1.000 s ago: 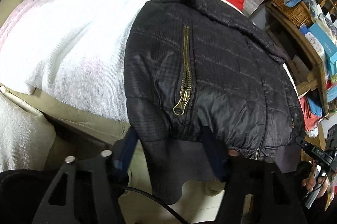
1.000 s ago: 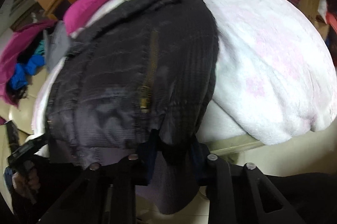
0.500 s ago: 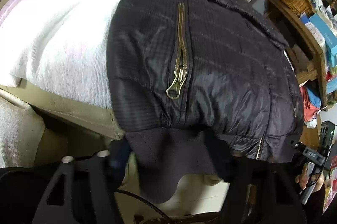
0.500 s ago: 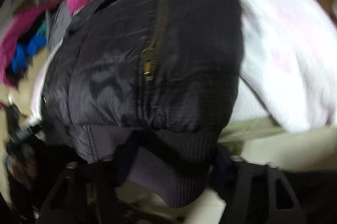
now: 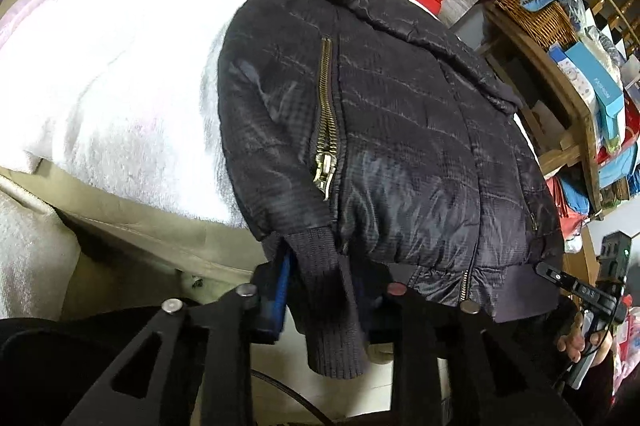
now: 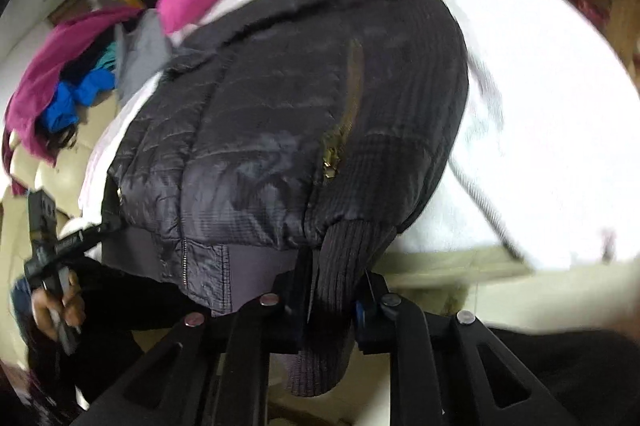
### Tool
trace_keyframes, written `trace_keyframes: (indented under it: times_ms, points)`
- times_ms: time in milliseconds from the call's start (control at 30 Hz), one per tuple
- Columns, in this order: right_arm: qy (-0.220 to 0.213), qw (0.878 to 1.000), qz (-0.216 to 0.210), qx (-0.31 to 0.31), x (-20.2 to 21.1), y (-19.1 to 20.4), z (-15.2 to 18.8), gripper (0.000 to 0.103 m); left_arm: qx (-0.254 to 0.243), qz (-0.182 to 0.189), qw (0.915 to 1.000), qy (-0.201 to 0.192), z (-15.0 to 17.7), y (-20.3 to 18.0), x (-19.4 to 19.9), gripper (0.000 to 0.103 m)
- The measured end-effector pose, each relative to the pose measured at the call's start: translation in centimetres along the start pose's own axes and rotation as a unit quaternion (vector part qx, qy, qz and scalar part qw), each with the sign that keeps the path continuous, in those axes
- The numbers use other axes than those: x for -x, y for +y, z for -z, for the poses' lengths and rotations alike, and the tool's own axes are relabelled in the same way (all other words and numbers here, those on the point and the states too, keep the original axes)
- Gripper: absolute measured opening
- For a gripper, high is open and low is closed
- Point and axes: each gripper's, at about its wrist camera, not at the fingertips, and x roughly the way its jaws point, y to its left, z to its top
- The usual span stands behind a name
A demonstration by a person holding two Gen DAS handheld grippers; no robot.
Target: Fold large clothes
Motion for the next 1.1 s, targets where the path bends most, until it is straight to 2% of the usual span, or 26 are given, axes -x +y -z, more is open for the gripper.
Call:
trace_keyframes:
  times_ms: [100,167,267,400,533,633,767,1033,1100]
  points:
    - [0.0,1.0,0.01,-0.016,-0.7,-0.1,-0.1,0.02,0.003,0.012,0.9999,-0.008,-0.1,-0.3,0.1,0.031]
    - [0.0,1.0,0.029,-0.011,-1.3,0.5,-0.4,0.019,0.004,0.024,0.9995,-0.022,-0.1,-0.2,0.6,0.018]
    - [-0.028,0.997,0.062,0.044,-0.6,3.6,-0.5,0.014,0.002,0.053,0.9974,-0.048,-0.3,-0.4,2.2,0.012]
    - [-0.086,0.994,0.036,0.062,3.3,5.6,-1.9,0.013,-0.001,0.092,0.9931,-0.073,-1.1,-1.0,4.1,0.01]
    - [-0.147,0.987,0.003,0.058,6.7,6.5,-4.2,0.013,0.005,0.11,0.9897,-0.092,-2.9,-1.1,6.2,0.01]
    - [-0.185,0.982,-0.011,0.048,8.1,6.5,-5.9,0.013,-0.006,0.114,0.9873,-0.11,-4.8,-1.8,8.0,0.01]
    - [-0.214,0.976,-0.016,0.035,9.2,6.1,-7.6,0.013,-0.022,0.111,0.9866,-0.118,-7.8,-2.9,9.4,0.01]
    - [-0.253,0.967,-0.011,0.018,9.7,5.7,-13.2,0.013,-0.018,0.11,0.9853,-0.129,-15.1,-3.8,8.5,0.01]
    - [-0.259,0.966,-0.009,0.014,8.5,6.1,-15.8,0.013,-0.013,0.109,0.9852,-0.132,-17.0,-3.8,7.9,0.01]
